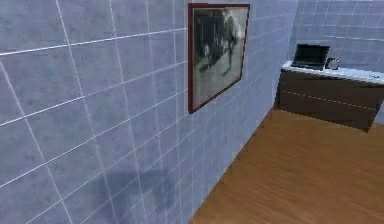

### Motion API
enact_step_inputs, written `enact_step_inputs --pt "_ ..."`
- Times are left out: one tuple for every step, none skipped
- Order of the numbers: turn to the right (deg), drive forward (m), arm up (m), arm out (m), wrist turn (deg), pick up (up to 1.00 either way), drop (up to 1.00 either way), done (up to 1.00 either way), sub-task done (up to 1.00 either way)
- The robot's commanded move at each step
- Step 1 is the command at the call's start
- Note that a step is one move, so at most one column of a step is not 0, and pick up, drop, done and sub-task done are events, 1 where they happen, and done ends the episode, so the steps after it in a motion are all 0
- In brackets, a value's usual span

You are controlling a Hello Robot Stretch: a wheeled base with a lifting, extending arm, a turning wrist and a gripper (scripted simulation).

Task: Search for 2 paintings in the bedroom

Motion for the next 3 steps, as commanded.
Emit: enact_step_inputs --pt "0.0 0.15 0.0 0.0 0.0 0.0 0.0 0.0 0.0" --pt "0.0 0.0 0.0 0.0 0.0 0.0 0.0 0.0 1.0" --pt "45.0 0.0 0.0 0.0 0.0 0.0 0.0 0.0 0.0"
